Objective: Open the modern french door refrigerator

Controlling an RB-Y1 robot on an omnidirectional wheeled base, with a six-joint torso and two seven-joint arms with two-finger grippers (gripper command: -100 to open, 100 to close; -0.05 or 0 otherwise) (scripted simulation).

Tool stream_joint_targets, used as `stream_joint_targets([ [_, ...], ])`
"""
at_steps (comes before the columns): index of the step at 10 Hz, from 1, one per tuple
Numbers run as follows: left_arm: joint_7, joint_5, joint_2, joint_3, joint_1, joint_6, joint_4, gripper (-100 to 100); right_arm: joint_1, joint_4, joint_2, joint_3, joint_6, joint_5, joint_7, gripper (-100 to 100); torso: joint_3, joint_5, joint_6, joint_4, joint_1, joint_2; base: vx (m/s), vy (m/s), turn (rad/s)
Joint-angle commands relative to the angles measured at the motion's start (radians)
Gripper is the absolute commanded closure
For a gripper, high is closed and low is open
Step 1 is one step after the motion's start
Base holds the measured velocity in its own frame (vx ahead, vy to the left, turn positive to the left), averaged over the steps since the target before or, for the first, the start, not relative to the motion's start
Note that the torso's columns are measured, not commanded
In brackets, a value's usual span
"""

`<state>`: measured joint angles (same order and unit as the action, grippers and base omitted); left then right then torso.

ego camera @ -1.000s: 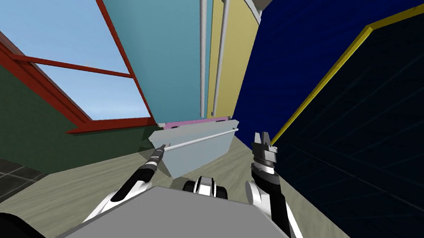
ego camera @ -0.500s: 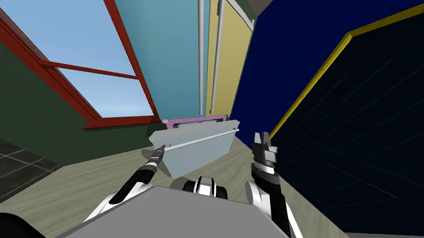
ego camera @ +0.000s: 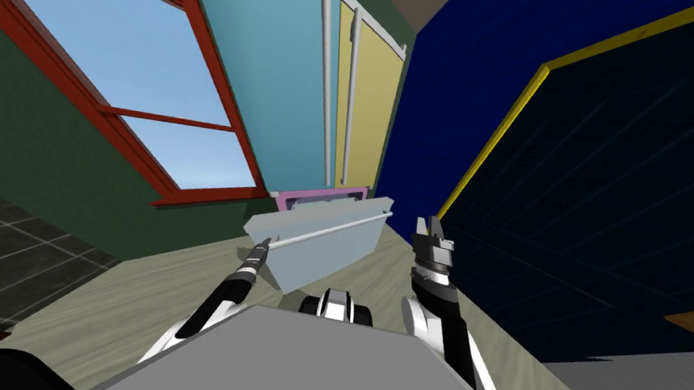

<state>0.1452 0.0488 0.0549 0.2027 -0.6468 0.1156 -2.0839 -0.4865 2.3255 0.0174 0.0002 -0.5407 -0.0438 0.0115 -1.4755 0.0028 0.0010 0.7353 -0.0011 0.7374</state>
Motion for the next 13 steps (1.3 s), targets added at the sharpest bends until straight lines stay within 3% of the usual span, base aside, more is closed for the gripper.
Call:
stream_joint_targets([
  [1,-0.006,-0.002,0.002,0.014,0.013,0.027,-0.009,-100,0.000,0.000,0.000,0.000,0.000,0.000,0.000,0,0.000,0.000,0.000,0.000,0.003,0.000,-0.121,-0.042,-0.075],
  [10,-0.057,-0.024,0.020,0.170,0.162,0.288,-0.102,-100,0.000,0.000,0.000,0.000,0.000,0.000,0.000,0,0.001,-0.014,-0.001,0.011,-0.009,0.008,-0.067,-0.014,-0.131],
  [11,-0.049,-0.030,0.006,0.151,0.147,0.285,-0.088,-100,0.000,0.000,0.000,0.000,0.000,0.000,0.000,0,0.001,-0.016,-0.002,0.012,-0.012,0.010,-0.029,-0.003,-0.036],
  [12,-0.049,-0.030,0.005,0.151,0.146,0.292,-0.085,0,0.000,0.000,0.000,0.000,0.000,0.000,0.000,0,0.001,-0.014,-0.003,0.010,-0.011,0.008,0.000,0.000,0.000],
  [13,-0.049,-0.030,0.003,0.148,0.143,0.295,-0.080,0,0.000,0.000,0.000,0.000,0.000,0.000,0.000,0,0.000,-0.012,-0.002,0.008,-0.008,0.005,0.000,0.000,0.000],
])
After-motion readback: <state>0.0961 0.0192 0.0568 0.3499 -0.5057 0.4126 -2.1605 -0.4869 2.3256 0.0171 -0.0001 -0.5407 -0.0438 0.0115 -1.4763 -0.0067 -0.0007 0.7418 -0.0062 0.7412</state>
